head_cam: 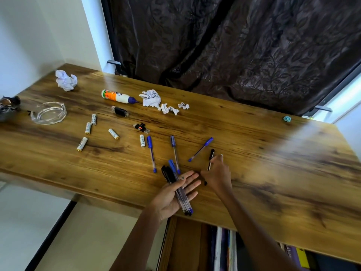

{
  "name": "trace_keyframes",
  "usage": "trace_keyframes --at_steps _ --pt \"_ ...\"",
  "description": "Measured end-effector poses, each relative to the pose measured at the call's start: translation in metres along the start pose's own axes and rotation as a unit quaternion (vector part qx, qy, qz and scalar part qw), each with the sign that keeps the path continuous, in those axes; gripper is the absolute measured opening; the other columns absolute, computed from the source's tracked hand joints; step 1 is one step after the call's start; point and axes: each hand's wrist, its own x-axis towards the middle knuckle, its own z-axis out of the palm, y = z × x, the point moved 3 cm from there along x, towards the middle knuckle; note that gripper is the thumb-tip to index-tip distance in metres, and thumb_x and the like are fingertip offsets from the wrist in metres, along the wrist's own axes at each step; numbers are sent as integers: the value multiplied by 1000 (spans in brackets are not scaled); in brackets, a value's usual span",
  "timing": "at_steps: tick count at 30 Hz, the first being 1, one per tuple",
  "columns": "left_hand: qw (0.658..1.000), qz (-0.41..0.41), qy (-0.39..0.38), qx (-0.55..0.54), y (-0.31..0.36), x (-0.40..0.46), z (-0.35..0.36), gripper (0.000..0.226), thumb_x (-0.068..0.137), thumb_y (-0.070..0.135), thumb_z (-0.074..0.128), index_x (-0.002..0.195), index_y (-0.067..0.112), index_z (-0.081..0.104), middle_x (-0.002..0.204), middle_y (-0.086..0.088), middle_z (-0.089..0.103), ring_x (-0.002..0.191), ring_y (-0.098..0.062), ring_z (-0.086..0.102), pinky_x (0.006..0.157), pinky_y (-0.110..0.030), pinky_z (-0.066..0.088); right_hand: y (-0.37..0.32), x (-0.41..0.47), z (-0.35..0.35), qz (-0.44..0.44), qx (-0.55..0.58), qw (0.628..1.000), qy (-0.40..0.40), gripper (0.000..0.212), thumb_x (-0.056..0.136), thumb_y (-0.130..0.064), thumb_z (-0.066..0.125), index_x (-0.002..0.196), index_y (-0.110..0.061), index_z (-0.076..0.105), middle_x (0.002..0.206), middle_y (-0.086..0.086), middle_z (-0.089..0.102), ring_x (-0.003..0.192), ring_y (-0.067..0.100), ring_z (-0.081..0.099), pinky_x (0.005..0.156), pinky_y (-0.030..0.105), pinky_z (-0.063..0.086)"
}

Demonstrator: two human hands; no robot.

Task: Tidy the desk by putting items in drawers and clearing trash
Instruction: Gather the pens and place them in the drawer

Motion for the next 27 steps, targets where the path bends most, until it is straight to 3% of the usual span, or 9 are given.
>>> trace_keyframes --at_steps 3,5,8,10,12,14,18,23,27 --pt "1000 -1 2 -6 -2 1 3 37 99 11 33 132 6 48 130 -9 58 118 -21 54 102 -41 41 -5 -27 -9 -38 61 997 -16 37 80 -11 67 110 -13 45 69 -3 56 54 5 53 44 15 36" --pt "1000 7 -1 -1 -1 0 7 37 94 14 42 129 6 53 124 -7 62 107 -13 60 90 -36 50 -13 -47 -6 -68 86 992 -69 34 80 -11 67 107 -19 46 71 2 62 58 11 60 48 21 48" --pt "1000 16 -11 -5 0 -2 12 28 88 15 49 98 7 74 99 -12 73 83 -18 71 68 -30 59 -19 -68 2 -113 66 984 -125 32 80 -10 66 101 -24 47 69 -2 61 59 5 58 54 15 47" --pt "1000 17 -5 -13 1 -2 12 32 96 14 43 97 8 74 89 -13 73 74 -19 72 59 -29 59 -20 -70 5 -127 60 978 -151 26 81 -14 66 98 -25 49 67 -6 60 55 0 56 52 14 47" --pt "999 26 4 -25 5 -3 8 30 96 12 42 114 8 65 93 -13 71 78 -19 71 62 -31 59 -22 -63 3 -129 72 977 -153 15 84 -20 66 93 -24 55 66 -9 60 50 -5 56 48 11 43" --pt "998 33 7 -45 10 -3 1 32 94 10 45 122 7 59 106 -13 69 91 -20 70 78 -36 59 -27 -46 -4 -126 77 983 -112 4 88 -21 61 90 -23 59 70 -12 60 53 -6 56 51 9 40" --pt "998 40 8 -51 22 -9 -10 33 96 10 40 124 9 56 127 -11 61 111 -22 63 95 -37 49 -35 3 -2 -176 -46 983 26 20 89 -7 52 102 -13 67 95 -2 67 84 10 62 66 17 45" --pt "998 45 13 -48 29 -14 -21 39 87 11 47 126 9 54 129 -9 60 113 -23 61 95 -38 49 -36 32 45 -341 -311 887 -18 33 87 1 49 118 -7 57 126 10 54 122 29 47 98 39 44" --pt "998 45 5 -50 31 -16 -24 42 87 11 48 129 8 52 132 -11 58 114 -24 61 94 -39 50 -31 25 44 -436 -355 827 12 23 72 0 66 94 -8 65 95 10 67 90 26 64 67 35 55"
